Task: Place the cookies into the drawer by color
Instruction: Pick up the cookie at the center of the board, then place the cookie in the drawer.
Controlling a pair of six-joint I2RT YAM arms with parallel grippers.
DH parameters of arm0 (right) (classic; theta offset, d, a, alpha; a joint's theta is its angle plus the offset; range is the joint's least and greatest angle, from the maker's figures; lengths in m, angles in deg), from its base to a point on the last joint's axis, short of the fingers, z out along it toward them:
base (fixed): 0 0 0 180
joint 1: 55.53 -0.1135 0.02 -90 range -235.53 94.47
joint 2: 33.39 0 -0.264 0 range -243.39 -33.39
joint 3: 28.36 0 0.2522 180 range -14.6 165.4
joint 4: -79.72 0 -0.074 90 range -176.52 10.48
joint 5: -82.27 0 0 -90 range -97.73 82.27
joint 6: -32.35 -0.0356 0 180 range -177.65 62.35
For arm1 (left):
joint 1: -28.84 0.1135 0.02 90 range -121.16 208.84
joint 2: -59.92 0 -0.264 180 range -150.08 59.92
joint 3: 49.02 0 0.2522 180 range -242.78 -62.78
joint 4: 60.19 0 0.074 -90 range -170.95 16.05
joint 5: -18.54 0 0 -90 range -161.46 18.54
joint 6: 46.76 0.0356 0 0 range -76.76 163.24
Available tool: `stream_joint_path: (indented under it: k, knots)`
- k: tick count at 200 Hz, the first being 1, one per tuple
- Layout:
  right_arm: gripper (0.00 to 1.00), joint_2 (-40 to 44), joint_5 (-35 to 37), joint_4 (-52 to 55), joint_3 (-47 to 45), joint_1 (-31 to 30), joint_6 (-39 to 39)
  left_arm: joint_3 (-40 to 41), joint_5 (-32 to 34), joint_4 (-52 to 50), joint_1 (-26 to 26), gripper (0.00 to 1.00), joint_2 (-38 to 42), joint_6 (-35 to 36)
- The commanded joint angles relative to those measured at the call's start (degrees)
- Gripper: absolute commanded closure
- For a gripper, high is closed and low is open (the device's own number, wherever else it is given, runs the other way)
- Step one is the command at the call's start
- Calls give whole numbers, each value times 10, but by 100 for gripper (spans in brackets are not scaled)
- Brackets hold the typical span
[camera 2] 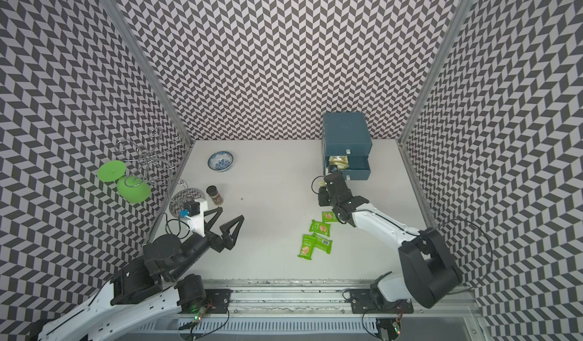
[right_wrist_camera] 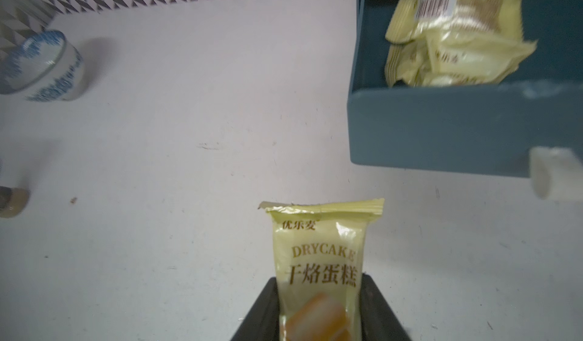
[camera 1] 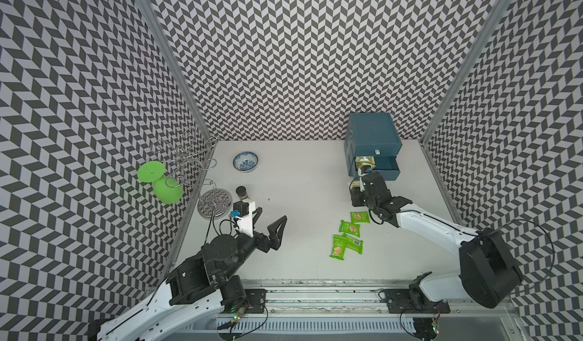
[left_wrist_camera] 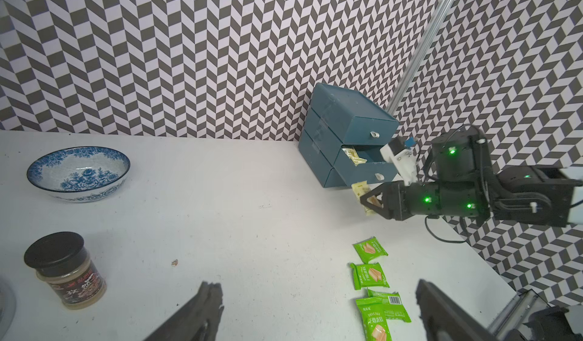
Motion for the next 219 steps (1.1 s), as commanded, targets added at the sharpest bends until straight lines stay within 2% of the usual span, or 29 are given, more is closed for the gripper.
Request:
stream_joint_path:
  k: [1,37,56,135,173,219]
  knots:
    - [61,47,14,7,32,-3,-6,8,8,11,0,1,5,6]
    - [61,104,77,-7,65,4,-5,9,1,16,0,1,-1,9]
    - [61,104,85,-5,92,27,-3,12,-14,30,0,1,2,24]
    - [61,3,4,-14,169,154,-24,29,-176,106,-1,0,1,98]
    - [61,-50,-36,-28,170,194,-46,28,-209,113,0,1,5,120]
    - [61,-102,-43,-54,158,203,-58,31,-245,122,14,0,-1,124]
